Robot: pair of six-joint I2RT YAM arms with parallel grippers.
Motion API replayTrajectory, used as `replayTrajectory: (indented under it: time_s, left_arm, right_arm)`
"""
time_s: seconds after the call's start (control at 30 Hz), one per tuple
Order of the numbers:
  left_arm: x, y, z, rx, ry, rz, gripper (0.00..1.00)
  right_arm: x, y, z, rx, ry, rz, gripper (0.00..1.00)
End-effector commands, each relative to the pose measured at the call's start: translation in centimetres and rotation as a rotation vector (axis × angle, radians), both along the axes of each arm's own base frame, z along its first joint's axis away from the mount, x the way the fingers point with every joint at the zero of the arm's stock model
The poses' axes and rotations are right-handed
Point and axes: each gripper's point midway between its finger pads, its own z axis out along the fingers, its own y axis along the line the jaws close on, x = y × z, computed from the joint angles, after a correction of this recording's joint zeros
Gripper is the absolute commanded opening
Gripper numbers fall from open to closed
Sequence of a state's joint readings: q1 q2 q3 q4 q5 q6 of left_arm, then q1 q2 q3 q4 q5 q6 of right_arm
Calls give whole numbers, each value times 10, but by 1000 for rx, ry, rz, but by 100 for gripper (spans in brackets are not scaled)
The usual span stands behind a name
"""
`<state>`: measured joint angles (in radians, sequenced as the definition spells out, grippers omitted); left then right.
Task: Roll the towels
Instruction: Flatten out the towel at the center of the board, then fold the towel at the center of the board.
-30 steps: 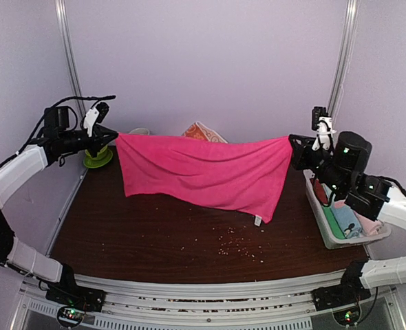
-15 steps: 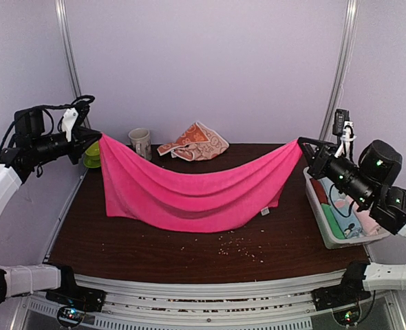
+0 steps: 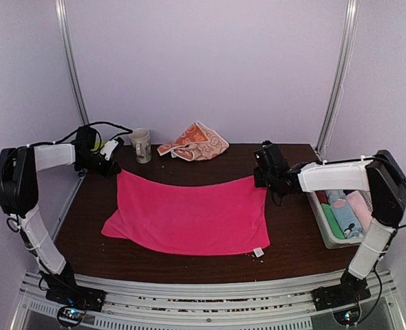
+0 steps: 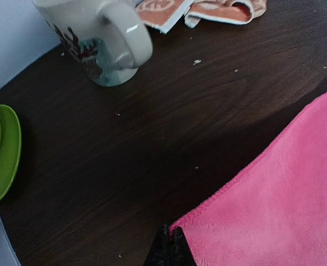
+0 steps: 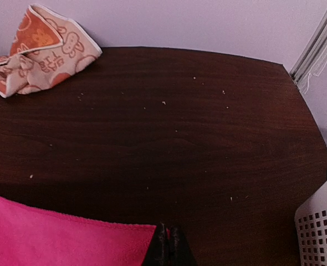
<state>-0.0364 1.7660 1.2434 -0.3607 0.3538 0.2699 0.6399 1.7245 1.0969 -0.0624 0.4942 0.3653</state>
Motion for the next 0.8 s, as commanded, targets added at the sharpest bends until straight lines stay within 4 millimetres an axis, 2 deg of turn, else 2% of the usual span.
replayTrajectory:
  time_s: [0.0,0.1,0.2,0.47,0.6,0.77]
  left_arm:
    - [47,13,-8,40,-52,94,0]
    - [58,16,-23,56,-48,116,0]
    - [66,16,-25,57,-79,119,0]
    - [83,19,-30,91,-144,133,0]
    - [84,16,-32,89,-159,107,0]
    - [77,9,-28,92,-196,40,0]
  right_arm:
    - [44,-12,0,-37,-44,-97,0]
    - [72,-16,-17,-21,-18,-106,0]
    - [90,-18,-27,-1,-18,-102,0]
    - [125,-23,-25,-3,-50,-102,0]
    - [133,-16,-22,12,-57,-55,0]
    - [122,2,-18,76,-36,63,0]
